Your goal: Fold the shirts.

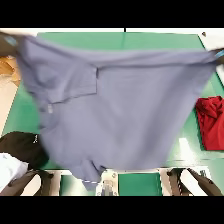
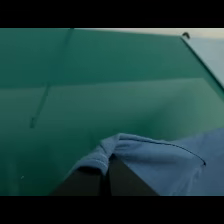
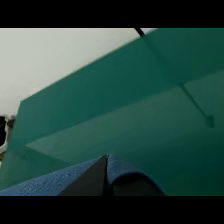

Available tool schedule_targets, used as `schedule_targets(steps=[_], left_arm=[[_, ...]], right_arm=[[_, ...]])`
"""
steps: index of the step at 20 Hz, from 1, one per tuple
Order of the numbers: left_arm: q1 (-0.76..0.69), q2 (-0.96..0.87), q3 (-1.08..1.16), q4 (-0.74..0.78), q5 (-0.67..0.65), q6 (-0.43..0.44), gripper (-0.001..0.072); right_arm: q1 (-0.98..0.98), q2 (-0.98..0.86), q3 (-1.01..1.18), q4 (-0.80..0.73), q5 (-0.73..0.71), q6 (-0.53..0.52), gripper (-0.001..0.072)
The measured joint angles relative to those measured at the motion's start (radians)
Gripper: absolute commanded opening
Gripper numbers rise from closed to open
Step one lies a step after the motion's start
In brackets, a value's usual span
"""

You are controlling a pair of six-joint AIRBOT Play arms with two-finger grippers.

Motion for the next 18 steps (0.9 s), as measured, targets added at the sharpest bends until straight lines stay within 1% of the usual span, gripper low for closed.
schedule_targets(steps=[3, 5, 7, 9, 12, 15, 18], left_arm=[[-0.076, -0.188, -0.124, -0.019, 0.156, 0.087, 0.0021], [-0.1, -0.311, -0.138, -0.043, 0.261, 0.117, 0.0021], [-0.116, -0.41, -0.106, -0.069, 0.328, 0.136, 0.0021], [-0.123, -0.492, -0.043, -0.082, 0.375, 0.146, 0.0021], [-0.128, -0.58, 0.062, -0.093, 0.412, 0.146, 0.0021], [-0.13, -0.64, 0.145, -0.099, 0.434, 0.132, 0.0021], [-0.13, -0.67, 0.183, -0.098, 0.446, 0.121, 0.0021]], right_arm=[[0.076, -0.219, -0.063, 0.013, -0.116, -0.061, 0.0016], [0.105, -0.368, -0.035, 0.021, -0.164, -0.087, 0.0016], [0.12, -0.494, 0.033, 0.03, -0.195, -0.101, 0.0016], [0.131, -0.603, 0.126, 0.034, -0.209, -0.111, 0.0016], [0.139, -0.708, 0.261, 0.037, -0.22, -0.117, 0.0015], [0.147, -0.771, 0.369, 0.038, -0.225, -0.12, 0.0016], [0.153, -0.803, 0.42, 0.037, -0.229, -0.121, 0.0016]])
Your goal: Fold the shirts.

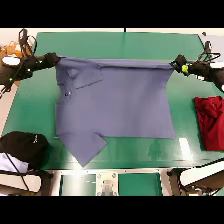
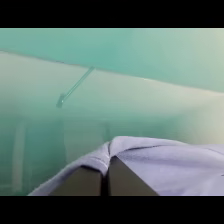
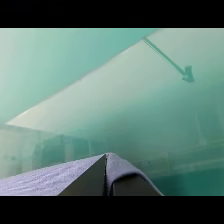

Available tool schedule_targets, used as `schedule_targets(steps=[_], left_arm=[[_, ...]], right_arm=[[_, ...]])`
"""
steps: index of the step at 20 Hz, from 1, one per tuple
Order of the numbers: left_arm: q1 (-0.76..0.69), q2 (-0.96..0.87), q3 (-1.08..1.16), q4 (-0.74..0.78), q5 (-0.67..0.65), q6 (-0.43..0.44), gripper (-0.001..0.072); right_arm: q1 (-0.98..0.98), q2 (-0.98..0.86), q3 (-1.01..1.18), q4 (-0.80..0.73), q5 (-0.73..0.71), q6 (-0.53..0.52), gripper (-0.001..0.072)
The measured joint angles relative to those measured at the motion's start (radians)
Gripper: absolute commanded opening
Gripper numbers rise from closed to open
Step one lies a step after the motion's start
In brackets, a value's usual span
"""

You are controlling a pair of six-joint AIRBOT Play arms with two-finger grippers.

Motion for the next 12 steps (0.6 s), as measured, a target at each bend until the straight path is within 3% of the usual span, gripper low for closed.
schedule_targets(steps=[7, 12], left_arm=[[0.0, -0.018, 0.038, 0.026, -0.003, -0.014, 0.0021], [0.0, -0.021, 0.042, 0.291, -0.182, -0.153, 0.0021]], right_arm=[[0.002, -0.024, 0.031, -0.02, 0.023, 0.0, 0.0012], [-0.01, -0.008, 0.013, -0.212, 0.187, 0.073, 0.0011]])
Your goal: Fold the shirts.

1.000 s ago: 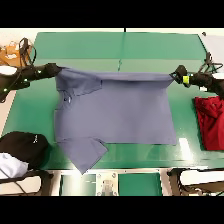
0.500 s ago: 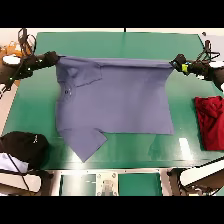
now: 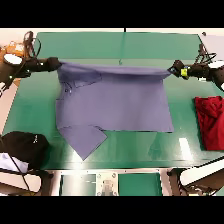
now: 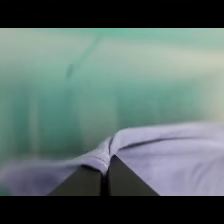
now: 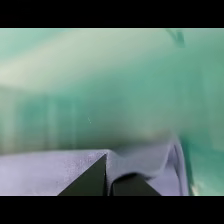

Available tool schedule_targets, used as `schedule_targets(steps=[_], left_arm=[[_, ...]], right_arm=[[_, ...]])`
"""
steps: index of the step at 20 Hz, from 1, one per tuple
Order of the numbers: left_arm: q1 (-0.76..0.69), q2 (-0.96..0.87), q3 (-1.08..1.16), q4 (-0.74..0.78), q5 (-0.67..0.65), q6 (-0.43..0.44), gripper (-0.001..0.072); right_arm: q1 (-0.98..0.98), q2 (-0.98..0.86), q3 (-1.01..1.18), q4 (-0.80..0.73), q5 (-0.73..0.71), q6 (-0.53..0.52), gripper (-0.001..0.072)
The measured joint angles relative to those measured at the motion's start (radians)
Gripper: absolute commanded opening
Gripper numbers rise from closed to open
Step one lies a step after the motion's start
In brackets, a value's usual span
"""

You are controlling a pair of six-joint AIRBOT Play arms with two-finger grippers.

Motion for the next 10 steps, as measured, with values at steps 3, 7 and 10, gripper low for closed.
schedule_targets(steps=[3, 7, 10], left_arm=[[0.0, 0.0, -0.025, 0.15, -0.116, -0.075, 0.0021], [0.0, -0.015, -0.1, 0.231, -0.165, -0.115, 0.0021], [0.0, -0.024, -0.124, 0.233, -0.192, -0.125, 0.0021]], right_arm=[[-0.003, 0.033, -0.082, -0.115, 0.059, 0.037, 0.0012], [0.0, 0.052, -0.207, -0.178, 0.071, 0.055, 0.0012], [0.002, 0.057, -0.257, -0.196, 0.071, 0.059, 0.0014]])
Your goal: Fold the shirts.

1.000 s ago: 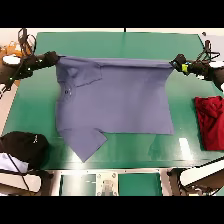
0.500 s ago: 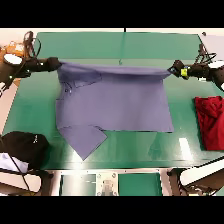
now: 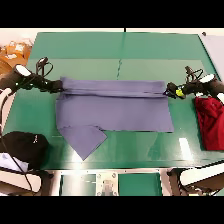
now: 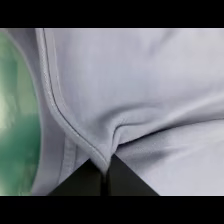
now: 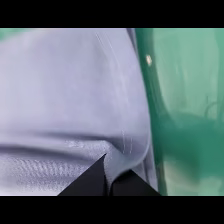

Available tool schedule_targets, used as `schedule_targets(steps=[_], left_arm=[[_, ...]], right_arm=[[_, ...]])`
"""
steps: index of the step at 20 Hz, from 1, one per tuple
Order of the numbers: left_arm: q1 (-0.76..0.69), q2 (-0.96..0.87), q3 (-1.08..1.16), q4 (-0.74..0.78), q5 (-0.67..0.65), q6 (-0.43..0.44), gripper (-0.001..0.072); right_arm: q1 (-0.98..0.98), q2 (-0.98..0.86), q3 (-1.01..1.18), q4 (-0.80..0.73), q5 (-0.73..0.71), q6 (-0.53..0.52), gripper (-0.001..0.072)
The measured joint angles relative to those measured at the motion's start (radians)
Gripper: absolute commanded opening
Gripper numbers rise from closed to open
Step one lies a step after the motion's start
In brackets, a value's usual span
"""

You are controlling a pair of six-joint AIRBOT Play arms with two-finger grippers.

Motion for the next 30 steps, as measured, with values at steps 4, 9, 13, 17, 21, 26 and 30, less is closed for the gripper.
schedule_targets(steps=[4, 9, 13, 17, 21, 26, 30], left_arm=[[0.0, -0.005, -0.011, -0.01, -0.084, -0.026, 0.0023], [0.002, -0.005, 0.003, -0.008, -0.141, -0.076, 0.0611], [0.0, -0.005, 0.092, 0.113, -0.317, -0.178, 0.0132], [0.0, 0.029, 0.131, 0.225, -0.518, -0.249, 0.002], [-0.005, 0.229, -0.064, 0.243, -0.54, -0.29, 0.0021], [-0.007, 0.605, -0.555, 0.151, -0.414, -0.365, 0.051], [-0.007, 0.731, -0.874, 0.003, -0.274, -0.382, 0.051]], right_arm=[[0.001, 0.002, -0.022, -0.007, 0.006, 0.002, 0.0221], [-0.013, 0.004, 0.019, -0.043, 0.098, 0.015, 0.0348], [-0.079, 0.037, 0.105, -0.169, 0.292, 0.105, 0.0014], [-0.135, 0.16, 0.063, -0.247, 0.397, 0.164, 0.0014], [-0.153, 0.388, -0.167, -0.275, 0.42, 0.23, 0.0015], [-0.158, 0.7, -0.59, -0.253, 0.341, 0.343, 0.0465], [-0.156, 0.778, -0.809, -0.141, 0.223, 0.378, 0.0467]])
